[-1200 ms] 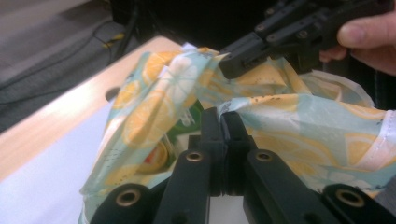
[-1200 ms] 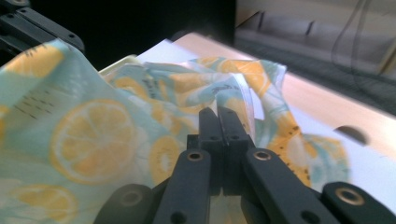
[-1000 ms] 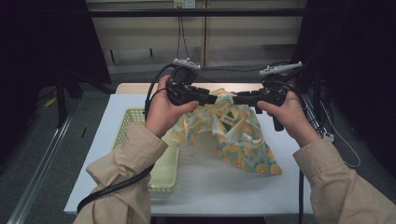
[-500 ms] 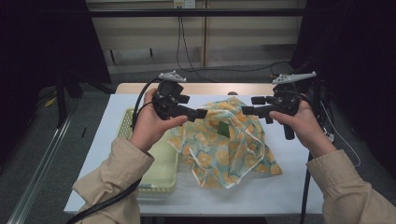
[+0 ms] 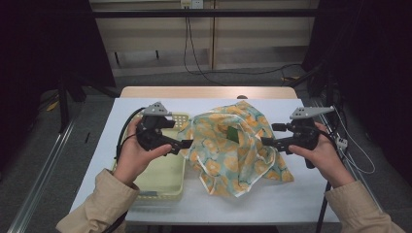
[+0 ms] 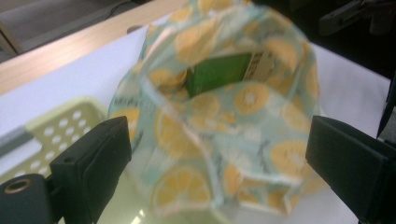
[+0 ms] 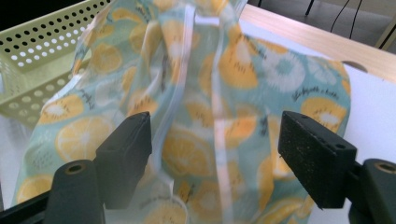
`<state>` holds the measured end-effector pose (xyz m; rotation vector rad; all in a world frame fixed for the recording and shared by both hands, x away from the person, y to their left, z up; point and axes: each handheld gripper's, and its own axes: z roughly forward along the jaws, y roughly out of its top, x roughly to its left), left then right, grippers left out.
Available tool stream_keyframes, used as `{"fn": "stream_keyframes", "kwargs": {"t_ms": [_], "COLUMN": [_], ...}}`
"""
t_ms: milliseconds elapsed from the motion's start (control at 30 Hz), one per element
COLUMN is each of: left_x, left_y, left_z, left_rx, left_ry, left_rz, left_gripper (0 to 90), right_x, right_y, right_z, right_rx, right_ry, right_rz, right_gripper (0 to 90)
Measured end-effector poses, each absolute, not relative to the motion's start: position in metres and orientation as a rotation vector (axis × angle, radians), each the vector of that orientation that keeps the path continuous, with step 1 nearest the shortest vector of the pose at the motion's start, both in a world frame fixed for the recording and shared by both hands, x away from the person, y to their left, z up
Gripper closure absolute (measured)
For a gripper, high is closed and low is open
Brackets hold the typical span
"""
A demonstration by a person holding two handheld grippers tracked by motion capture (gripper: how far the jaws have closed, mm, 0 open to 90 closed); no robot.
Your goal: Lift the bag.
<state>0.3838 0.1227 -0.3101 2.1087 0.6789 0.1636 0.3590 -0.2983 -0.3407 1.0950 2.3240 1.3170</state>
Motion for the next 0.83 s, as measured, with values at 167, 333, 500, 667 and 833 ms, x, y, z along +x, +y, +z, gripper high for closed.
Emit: {"fn": "stream_keyframes", "kwargs": {"t_ms": [167,333,500,667,833], "left_x": [0.375,0.365,0.353,0.344,0.337], "left_y": [0.14,0.156,0.168,0.178,0.182], "left_z": [-0.33,-0.348,-0.359,-0.366,-0.376], "left_rx": [2.125,2.124,2.146,2.15,2.157], "left_ry": [0.715,0.74,0.742,0.768,0.767], "left_rz": [0.162,0.139,0.153,0.172,0.166], "left_gripper": [6.9,6.9,7.7,8.2,8.4], "right_x": [0.346,0.334,0.322,0.311,0.304], "right_y": [-0.305,-0.312,-0.319,-0.322,-0.326], "right_z": [-0.36,-0.378,-0.395,-0.405,-0.415], "right_rx": [1.108,1.12,1.131,1.116,1.117], "right_ry": [2.315,2.302,2.294,2.29,2.293], "right_rz": [1.328,1.276,1.262,1.247,1.252], "right_gripper": [25.7,24.1,23.4,21.7,19.2]}}
